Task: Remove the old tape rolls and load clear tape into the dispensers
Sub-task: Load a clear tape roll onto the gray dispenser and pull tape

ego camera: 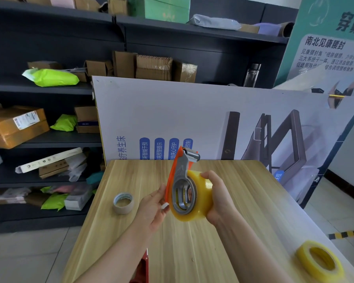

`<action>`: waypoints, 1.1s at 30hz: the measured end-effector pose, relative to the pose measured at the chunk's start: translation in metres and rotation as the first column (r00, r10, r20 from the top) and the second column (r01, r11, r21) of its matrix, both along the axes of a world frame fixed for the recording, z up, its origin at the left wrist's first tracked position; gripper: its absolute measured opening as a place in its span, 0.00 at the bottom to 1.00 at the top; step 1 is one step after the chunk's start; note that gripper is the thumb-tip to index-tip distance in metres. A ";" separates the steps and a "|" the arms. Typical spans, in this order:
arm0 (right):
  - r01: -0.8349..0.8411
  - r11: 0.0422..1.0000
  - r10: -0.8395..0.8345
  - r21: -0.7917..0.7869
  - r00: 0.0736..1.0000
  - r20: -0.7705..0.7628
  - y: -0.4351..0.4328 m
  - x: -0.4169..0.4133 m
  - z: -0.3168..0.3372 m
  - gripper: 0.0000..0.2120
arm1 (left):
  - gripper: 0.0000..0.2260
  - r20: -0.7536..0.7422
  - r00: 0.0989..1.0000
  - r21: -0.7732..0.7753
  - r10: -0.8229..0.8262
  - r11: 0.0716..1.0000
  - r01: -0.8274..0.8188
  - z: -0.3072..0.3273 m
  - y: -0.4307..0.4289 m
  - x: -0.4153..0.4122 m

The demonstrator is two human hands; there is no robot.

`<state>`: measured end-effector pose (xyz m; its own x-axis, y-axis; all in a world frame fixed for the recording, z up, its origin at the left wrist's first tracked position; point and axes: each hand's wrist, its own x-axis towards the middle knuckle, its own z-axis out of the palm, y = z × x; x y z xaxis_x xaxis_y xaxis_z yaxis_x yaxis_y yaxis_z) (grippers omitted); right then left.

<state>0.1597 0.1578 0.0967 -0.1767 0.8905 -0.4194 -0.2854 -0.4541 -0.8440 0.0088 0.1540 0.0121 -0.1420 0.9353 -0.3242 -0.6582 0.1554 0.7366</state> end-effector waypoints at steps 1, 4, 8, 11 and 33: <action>0.002 1.000 -0.002 -0.003 1.000 -0.005 -0.001 0.001 -0.001 0.11 | 0.11 -0.041 0.999 0.000 0.017 1.000 -0.017 -0.002 -0.001 0.002; 0.009 1.000 -0.009 -0.007 1.000 -0.003 -0.003 0.005 -0.003 0.12 | 0.12 -0.145 0.987 0.006 0.071 0.997 -0.071 -0.009 -0.010 0.013; -0.004 1.000 0.004 -0.029 1.000 0.005 -0.007 0.012 -0.008 0.17 | 0.10 -0.238 0.969 0.028 0.068 0.998 -0.064 -0.013 -0.027 0.023; -0.029 0.999 0.029 -0.045 0.999 0.012 -0.013 0.014 -0.012 0.19 | 0.11 -0.337 0.935 -0.002 0.109 0.993 -0.116 -0.016 -0.038 0.029; 0.026 0.980 -0.005 -0.198 0.994 0.110 -0.073 0.010 -0.054 0.08 | 0.02 -0.196 0.972 -0.333 -0.126 0.941 0.054 -0.047 -0.114 0.051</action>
